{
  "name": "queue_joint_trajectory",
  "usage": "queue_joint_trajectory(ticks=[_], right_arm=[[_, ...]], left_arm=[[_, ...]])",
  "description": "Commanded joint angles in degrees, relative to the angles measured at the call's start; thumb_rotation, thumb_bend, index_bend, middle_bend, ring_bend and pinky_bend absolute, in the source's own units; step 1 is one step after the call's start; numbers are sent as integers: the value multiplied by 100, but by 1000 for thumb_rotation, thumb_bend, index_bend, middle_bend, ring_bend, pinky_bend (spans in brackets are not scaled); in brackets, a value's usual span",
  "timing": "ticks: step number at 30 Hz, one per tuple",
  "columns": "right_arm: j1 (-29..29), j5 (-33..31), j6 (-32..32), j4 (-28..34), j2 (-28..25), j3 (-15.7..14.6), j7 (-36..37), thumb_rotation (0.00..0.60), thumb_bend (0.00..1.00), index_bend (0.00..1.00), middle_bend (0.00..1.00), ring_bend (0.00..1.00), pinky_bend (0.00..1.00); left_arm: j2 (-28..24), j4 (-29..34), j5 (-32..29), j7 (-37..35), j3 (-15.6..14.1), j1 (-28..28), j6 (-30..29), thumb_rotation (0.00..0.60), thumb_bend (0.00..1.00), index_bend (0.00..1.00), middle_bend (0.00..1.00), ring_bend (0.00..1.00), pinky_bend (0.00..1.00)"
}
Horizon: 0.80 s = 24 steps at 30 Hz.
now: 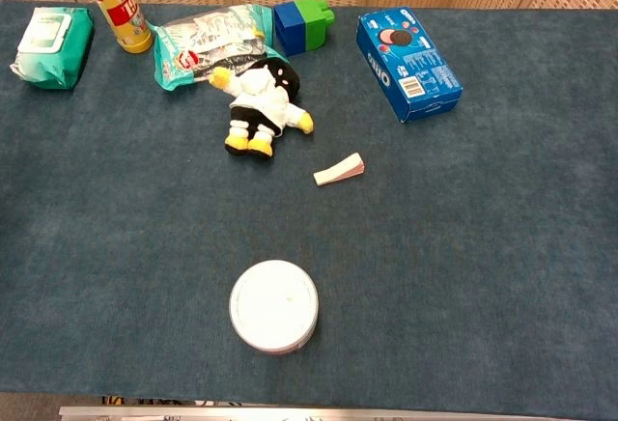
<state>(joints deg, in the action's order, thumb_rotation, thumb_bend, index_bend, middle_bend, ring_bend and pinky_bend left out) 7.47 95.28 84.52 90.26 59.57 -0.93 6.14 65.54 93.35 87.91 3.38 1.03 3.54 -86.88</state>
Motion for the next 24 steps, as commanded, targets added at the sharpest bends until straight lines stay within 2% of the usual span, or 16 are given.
queue_joint_trajectory(ticks=[1,8,14,19,24], right_arm=[[12,8,-19,-1,8,-1,-3,600,0,0,82,0,0],[112,53,-118,57,13,28,-18,600,0,0,82,0,0],[491,196,-544,273,27,99,-27,600,0,0,82,0,0],[1046,248,-1241,536,137,230,-145,600,0,0,81,0,0],[1689,-128,-2267,748,320,431,-285,600,0,0,80,0,0]], left_arm=[[-1,-8,-13,-5,-4,-9,0,600,217,39,86,106,48],[-9,-42,-34,-51,-4,-46,-42,600,216,39,86,106,48],[-6,-74,-27,-95,-2,-47,-43,600,217,39,86,106,48],[11,-83,22,-106,-18,-38,-38,600,217,39,86,106,48],[10,-86,57,-123,-34,-68,-93,600,217,39,86,106,48]])
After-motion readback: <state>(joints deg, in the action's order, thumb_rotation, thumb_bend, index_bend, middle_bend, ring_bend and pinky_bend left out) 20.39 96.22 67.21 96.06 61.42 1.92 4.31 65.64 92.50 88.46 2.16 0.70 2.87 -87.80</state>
